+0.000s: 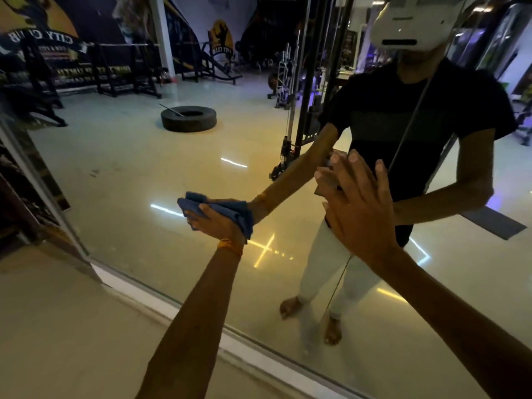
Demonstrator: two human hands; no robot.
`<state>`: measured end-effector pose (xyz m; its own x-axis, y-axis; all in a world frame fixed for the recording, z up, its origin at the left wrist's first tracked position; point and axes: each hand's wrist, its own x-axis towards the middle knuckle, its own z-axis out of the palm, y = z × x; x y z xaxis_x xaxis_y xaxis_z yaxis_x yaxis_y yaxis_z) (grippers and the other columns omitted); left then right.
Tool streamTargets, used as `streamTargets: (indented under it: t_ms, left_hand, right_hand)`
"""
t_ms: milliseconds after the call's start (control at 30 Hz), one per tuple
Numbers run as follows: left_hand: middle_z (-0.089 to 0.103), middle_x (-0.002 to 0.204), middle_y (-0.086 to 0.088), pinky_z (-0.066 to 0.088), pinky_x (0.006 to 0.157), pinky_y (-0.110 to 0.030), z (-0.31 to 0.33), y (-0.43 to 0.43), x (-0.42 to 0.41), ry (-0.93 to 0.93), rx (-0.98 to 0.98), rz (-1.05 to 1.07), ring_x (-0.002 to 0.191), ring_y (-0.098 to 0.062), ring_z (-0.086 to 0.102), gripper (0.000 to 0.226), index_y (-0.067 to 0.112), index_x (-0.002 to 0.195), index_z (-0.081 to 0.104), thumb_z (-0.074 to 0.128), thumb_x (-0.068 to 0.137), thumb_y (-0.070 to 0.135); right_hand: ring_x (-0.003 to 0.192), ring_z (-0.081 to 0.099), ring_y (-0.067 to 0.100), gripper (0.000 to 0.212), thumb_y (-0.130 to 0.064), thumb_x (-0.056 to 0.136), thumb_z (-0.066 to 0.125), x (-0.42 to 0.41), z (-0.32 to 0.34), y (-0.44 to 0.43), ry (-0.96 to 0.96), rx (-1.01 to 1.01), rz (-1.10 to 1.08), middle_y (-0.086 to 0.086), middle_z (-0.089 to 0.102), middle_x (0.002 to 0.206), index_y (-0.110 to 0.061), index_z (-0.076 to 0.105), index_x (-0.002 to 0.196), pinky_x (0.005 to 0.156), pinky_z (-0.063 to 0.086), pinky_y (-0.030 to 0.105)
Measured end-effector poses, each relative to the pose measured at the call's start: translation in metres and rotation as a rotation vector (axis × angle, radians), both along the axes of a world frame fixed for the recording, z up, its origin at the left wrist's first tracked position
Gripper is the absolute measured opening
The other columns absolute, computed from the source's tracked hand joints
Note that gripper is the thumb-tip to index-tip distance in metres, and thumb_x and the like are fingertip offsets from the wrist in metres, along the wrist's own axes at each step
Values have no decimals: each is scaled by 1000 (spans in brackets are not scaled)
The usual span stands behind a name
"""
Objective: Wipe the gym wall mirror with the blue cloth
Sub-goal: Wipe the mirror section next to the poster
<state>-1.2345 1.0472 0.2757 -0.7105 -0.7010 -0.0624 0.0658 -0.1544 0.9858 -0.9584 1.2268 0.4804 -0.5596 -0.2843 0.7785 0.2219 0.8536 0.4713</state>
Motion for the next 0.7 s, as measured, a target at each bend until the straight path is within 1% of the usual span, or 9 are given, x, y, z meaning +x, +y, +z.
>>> streamTargets:
  t_ms: [67, 100, 167, 233, 333, 467, 533, 633, 700]
  left_hand:
    - [14, 171, -11, 15, 129, -42, 56, 8, 73, 45, 146, -125, 158, -26, 11, 60, 13, 164, 14, 35, 113, 36]
    - [7, 172, -6, 10, 129, -40, 80, 20, 116, 181, 66, -222, 159, -23, 6, 61, 17, 164, 9, 38, 112, 33]
    - [-7, 171, 9, 2, 130, -40, 101, 46, 174, 384, -75, -398, 159, -15, -6, 65, 34, 163, -2, 38, 111, 40]
    - [-6, 172, 7, 1, 130, -47, 89, 51, 161, 403, -136, -420, 160, -17, -6, 64, 36, 161, -1, 36, 109, 44]
    - [-2, 172, 1, 3, 129, -53, 91, 4, 106, 387, -134, -317, 160, -20, -3, 64, 28, 161, 3, 35, 109, 47]
    - [3, 172, -15, 3, 130, -40, 94, -48, 50, 332, -37, -303, 159, -30, 2, 105, 8, 163, 9, 25, 92, 83]
    - [1, 172, -12, 4, 130, -48, 107, -34, 67, 345, 4, -340, 160, -28, 1, 99, 14, 163, 6, 26, 94, 82]
    - [-8, 172, 1, 1, 129, -54, 114, 12, 134, 561, -332, -492, 160, -25, -8, 69, 33, 164, -1, 26, 107, 60]
    - [-9, 172, 4, 2, 129, -55, 113, 19, 151, 707, -555, -529, 160, -27, -7, 62, 33, 164, -1, 24, 110, 51]
  right_hand:
    - [155, 16, 38, 56, -39, 107, 45, 0, -3, 1, -24, 3, -31, 15, 27, 167, -20, 37, 159, 126, 5, 58]
    - [155, 15, 39, 57, -39, 107, 44, -1, -4, 2, -39, 6, -39, 16, 26, 167, -20, 34, 160, 125, 7, 59]
    - [154, 16, 40, 59, -39, 107, 42, -6, -3, 1, -65, 26, -34, 18, 27, 166, -18, 30, 160, 123, 11, 60]
    - [153, 18, 40, 59, -38, 106, 43, -14, -2, -4, -51, 39, -38, 18, 28, 165, -18, 29, 160, 122, 14, 60]
    - [155, 16, 38, 56, -34, 106, 48, -26, 2, -15, -1, 32, -18, 18, 30, 165, -17, 37, 158, 123, 16, 61]
    - [152, 24, 39, 54, -34, 105, 52, -40, 14, -27, 59, 55, -49, 17, 34, 163, -18, 43, 156, 121, 22, 61]
    - [150, 27, 39, 55, -36, 106, 51, -43, 14, -30, 71, 77, -84, 16, 34, 163, -19, 41, 157, 120, 24, 61]
    - [151, 25, 39, 54, -39, 108, 47, -44, 13, -30, 62, 69, -86, 16, 31, 164, -21, 38, 158, 121, 19, 59]
    - [150, 26, 40, 53, -40, 108, 45, -43, 14, -30, 70, 69, -76, 16, 32, 163, -20, 40, 157, 122, 18, 58]
